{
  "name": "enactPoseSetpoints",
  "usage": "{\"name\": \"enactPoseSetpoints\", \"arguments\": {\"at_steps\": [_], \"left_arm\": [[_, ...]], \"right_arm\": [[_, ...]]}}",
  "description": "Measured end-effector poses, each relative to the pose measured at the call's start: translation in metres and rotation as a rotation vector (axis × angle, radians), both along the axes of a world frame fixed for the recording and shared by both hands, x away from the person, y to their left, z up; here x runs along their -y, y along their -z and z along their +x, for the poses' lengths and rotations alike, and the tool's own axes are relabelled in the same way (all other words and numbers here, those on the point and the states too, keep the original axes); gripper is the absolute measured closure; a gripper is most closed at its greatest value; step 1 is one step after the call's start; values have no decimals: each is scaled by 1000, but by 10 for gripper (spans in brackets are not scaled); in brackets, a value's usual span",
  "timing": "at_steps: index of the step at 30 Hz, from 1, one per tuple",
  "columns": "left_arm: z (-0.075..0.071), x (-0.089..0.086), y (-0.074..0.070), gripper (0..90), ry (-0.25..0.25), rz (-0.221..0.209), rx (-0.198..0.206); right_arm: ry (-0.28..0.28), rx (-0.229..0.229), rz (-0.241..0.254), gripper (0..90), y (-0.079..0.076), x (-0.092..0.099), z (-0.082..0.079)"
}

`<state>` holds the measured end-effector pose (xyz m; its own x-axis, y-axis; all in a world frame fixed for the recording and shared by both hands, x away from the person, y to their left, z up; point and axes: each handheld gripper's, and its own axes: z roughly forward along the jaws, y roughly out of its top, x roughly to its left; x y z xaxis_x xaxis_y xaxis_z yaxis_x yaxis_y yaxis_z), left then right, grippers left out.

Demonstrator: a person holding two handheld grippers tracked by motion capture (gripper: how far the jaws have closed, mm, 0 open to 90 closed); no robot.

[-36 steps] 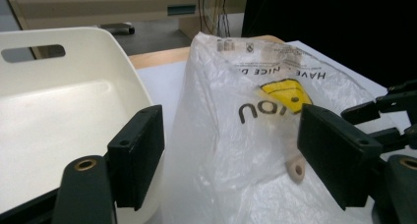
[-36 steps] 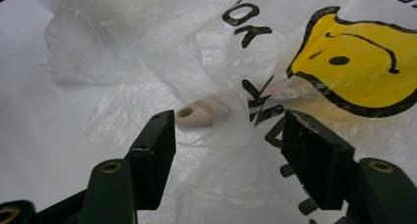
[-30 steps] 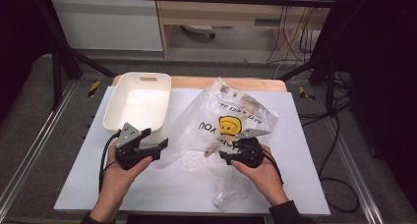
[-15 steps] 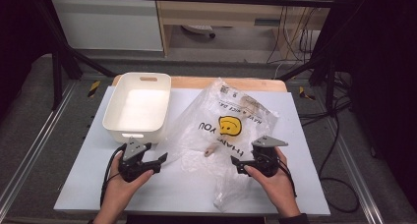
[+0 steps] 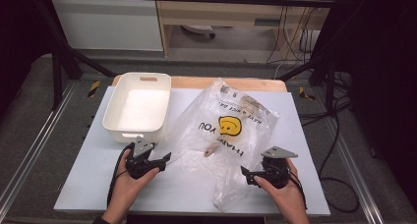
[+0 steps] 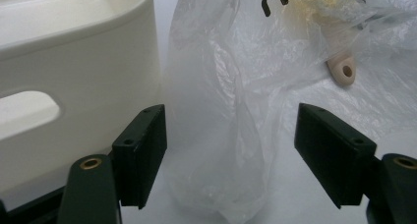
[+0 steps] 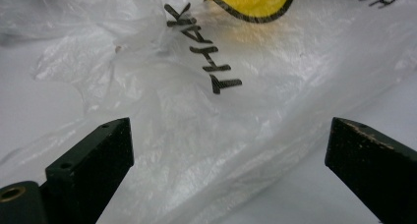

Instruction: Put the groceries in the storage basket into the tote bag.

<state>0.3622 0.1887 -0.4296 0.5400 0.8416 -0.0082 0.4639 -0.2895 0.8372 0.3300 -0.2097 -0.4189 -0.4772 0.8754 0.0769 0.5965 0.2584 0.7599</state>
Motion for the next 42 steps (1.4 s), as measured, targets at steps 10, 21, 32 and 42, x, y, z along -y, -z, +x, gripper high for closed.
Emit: {"name": "enactPoseSetpoints", "arguments": {"at_steps": [10,21,32,42], "left_arm": [[12,12,12,298,-12,56,-19],[25,27,26,668,-21,122,-65],[18,31,23,893,96,111,-129],[16,33,22,893,125,93,-155]], "right_arm": [[23,-46,-6,54,11,13,-8],[5,-59,-9,57,13,8,-7],[8,-119,-29,108,20,6,-5],[-19,-167,-59,282,27,-2,1]]}}
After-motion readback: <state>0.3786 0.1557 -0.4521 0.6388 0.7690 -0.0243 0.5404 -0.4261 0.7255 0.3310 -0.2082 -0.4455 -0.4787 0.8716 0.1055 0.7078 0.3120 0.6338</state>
